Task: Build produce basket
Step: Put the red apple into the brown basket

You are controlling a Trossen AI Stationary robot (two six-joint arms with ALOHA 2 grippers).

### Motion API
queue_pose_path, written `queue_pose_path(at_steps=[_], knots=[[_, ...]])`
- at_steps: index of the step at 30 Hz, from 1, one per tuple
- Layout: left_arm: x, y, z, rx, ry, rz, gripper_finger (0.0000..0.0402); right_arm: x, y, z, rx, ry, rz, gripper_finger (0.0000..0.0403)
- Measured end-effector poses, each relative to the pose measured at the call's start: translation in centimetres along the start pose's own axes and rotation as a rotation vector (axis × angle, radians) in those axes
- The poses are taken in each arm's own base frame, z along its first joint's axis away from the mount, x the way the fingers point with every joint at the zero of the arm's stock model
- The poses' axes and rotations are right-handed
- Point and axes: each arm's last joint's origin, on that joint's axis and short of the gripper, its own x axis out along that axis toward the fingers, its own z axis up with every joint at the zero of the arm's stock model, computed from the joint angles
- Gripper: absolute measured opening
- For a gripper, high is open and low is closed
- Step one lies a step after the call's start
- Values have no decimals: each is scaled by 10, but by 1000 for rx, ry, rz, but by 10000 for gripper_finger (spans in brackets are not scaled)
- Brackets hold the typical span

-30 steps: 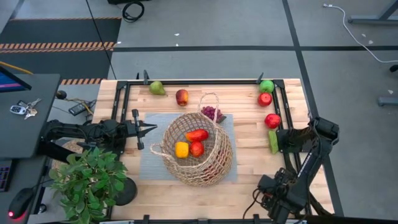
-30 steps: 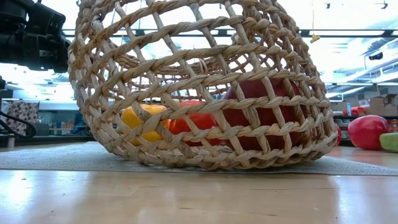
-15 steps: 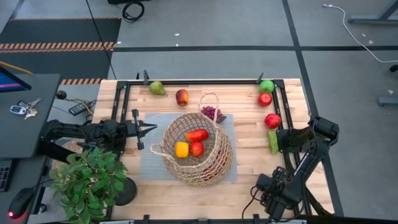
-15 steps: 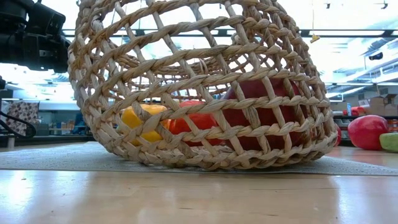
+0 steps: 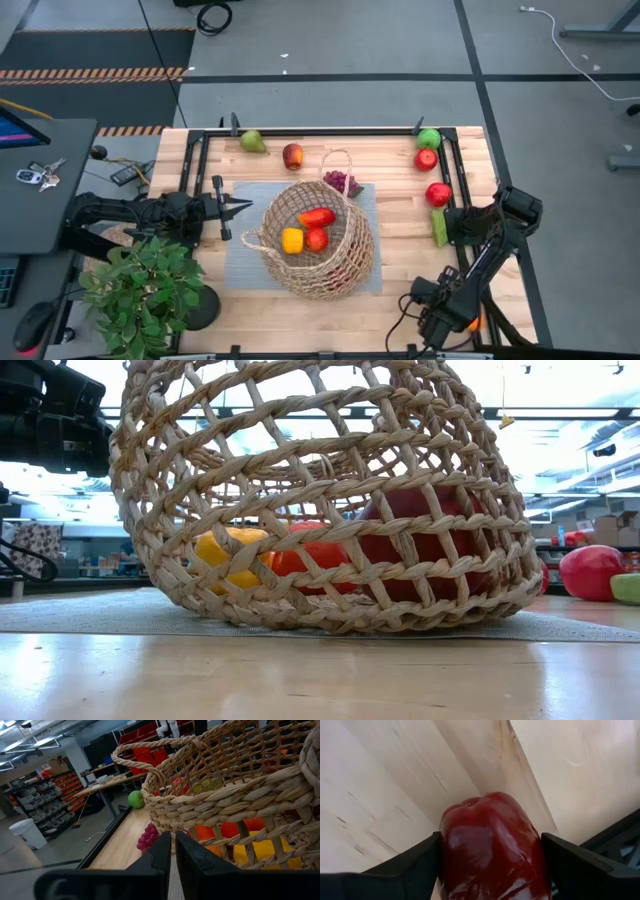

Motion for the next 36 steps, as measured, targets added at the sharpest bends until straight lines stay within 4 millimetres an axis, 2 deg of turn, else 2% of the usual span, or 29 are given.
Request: queue_pose_path(at_steps=[7,11,15,24,36], knots=[[0,0,0,0,0,0,33,-2,-8,8,15,7,-81,322],[0,0,0,0,0,0,30,-15,-10,20,-4,-17,-118,322],[0,0,0,0,0,0,33,-37,-7,36,-23,-115,-116,322],[0,0,0,0,0,0,31,-99,0,67,-71,-424,-41,322],[0,0,0,0,0,0,36,-167,3,79,-208,-664,76,323]])
